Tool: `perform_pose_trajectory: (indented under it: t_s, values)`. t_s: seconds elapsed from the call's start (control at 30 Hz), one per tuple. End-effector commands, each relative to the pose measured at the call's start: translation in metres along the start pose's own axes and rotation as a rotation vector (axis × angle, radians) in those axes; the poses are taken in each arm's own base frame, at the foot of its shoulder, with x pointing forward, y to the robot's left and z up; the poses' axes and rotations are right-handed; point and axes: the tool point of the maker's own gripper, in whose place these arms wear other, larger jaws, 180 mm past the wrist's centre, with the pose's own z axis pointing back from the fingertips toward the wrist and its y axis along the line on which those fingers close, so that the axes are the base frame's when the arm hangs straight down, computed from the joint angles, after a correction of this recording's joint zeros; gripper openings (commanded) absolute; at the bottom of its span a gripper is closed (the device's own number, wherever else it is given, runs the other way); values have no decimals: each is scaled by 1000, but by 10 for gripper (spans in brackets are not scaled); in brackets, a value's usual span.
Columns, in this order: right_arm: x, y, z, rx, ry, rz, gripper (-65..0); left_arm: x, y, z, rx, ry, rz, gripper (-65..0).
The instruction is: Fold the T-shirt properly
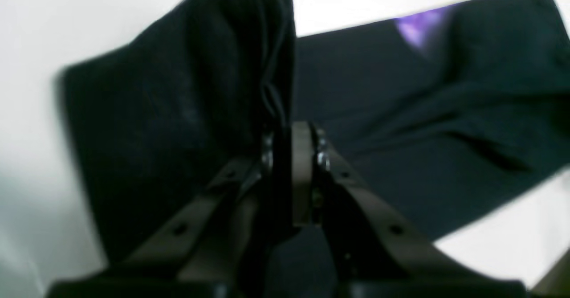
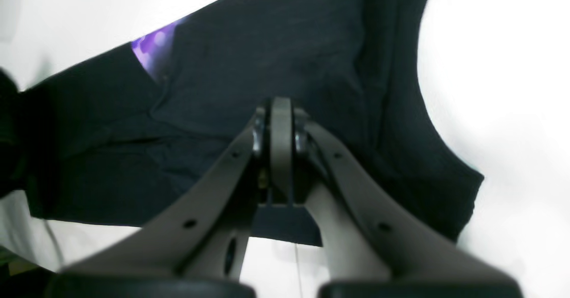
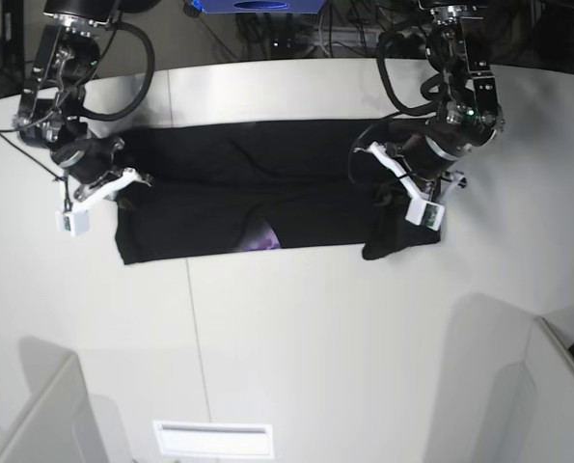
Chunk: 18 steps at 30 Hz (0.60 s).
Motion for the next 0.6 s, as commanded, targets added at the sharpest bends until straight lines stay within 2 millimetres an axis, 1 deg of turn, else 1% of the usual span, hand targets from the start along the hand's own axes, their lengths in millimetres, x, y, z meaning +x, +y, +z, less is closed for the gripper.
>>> perform_pose_trajectory:
  t_s: [0.0, 0.1, 0.3, 0.4, 0.57]
  values:
    - [13, 2, 4, 10, -43, 16, -650, 15, -7, 0, -15, -51, 3, -650]
    - [13, 2, 4, 9, -41, 15, -650, 14, -22, -6, -36, -48, 30, -650]
    - [14, 2, 4, 10, -43, 15, -650, 12, -50, -13, -103, -37, 17, -650]
    - [14, 2, 4, 10, -43, 15, -650, 12, -57, -16, -118, -39, 37, -650]
    - [13, 2, 4, 9, -41, 15, -650, 20, -58, -18, -121, -54, 33, -650]
